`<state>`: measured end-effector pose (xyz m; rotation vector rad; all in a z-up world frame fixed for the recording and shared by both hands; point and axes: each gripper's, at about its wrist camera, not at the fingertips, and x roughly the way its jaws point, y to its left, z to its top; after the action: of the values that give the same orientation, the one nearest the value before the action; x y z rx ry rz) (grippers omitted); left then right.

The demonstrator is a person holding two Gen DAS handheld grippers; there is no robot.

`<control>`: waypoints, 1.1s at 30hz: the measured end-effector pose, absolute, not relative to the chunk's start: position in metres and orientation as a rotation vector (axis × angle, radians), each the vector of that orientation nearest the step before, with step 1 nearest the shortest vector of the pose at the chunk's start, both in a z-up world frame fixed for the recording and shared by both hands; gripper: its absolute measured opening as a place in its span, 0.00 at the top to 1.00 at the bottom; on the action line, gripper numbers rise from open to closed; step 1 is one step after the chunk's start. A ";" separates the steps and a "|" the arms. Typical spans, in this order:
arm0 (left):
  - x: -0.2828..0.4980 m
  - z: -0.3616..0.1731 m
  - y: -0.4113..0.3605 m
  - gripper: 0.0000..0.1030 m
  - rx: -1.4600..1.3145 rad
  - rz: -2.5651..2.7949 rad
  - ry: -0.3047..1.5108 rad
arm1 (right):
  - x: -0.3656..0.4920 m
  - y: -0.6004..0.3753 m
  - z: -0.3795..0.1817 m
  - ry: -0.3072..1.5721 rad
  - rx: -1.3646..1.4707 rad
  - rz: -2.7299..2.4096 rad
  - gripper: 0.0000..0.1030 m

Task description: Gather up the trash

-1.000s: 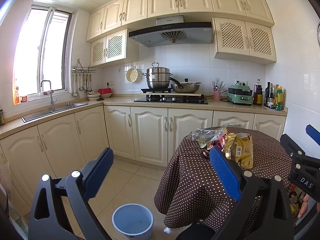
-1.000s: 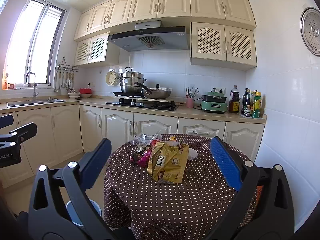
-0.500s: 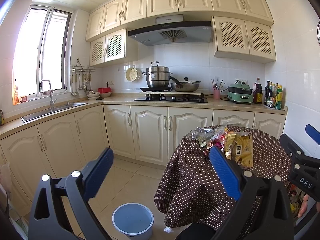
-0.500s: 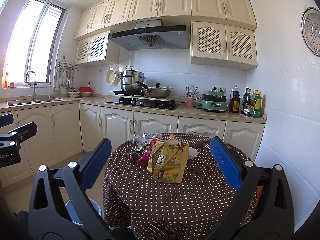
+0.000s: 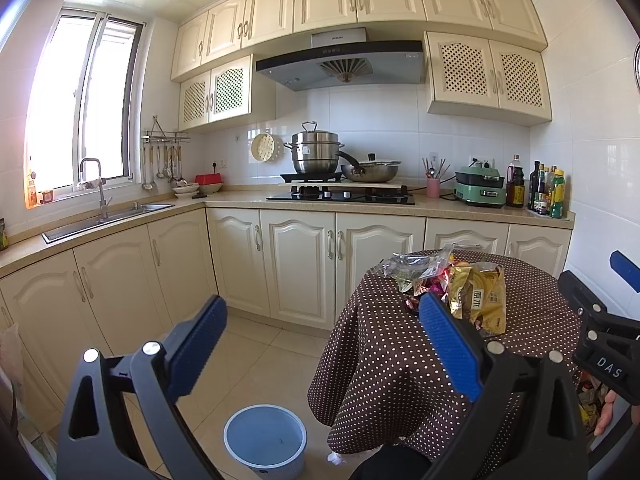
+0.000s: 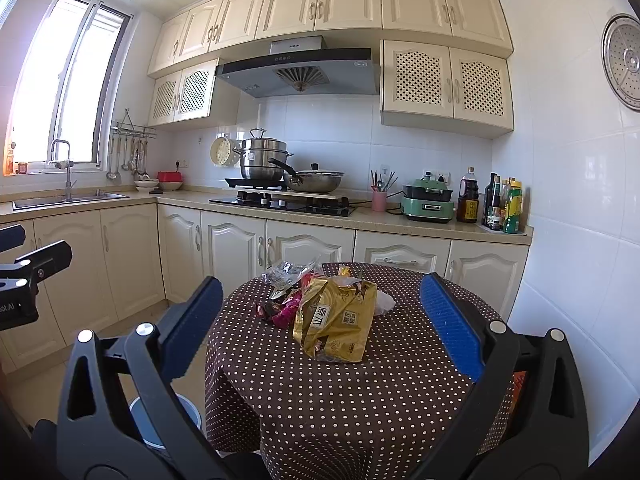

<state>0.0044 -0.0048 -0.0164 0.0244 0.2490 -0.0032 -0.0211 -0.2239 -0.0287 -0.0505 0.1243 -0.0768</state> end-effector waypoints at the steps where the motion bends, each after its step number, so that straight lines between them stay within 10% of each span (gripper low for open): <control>1: 0.005 -0.017 -0.004 0.08 0.024 -0.004 0.250 | -0.021 -0.224 -0.030 0.124 -0.051 -0.077 0.06; 33: 0.017 -0.019 -0.016 0.08 0.053 -0.023 0.315 | -0.016 -0.239 -0.033 0.179 0.013 -0.104 0.06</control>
<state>0.0175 -0.0161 -0.0187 0.0530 0.3150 -0.0226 -0.0158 -0.2386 -0.0333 0.0128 0.1788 -0.1043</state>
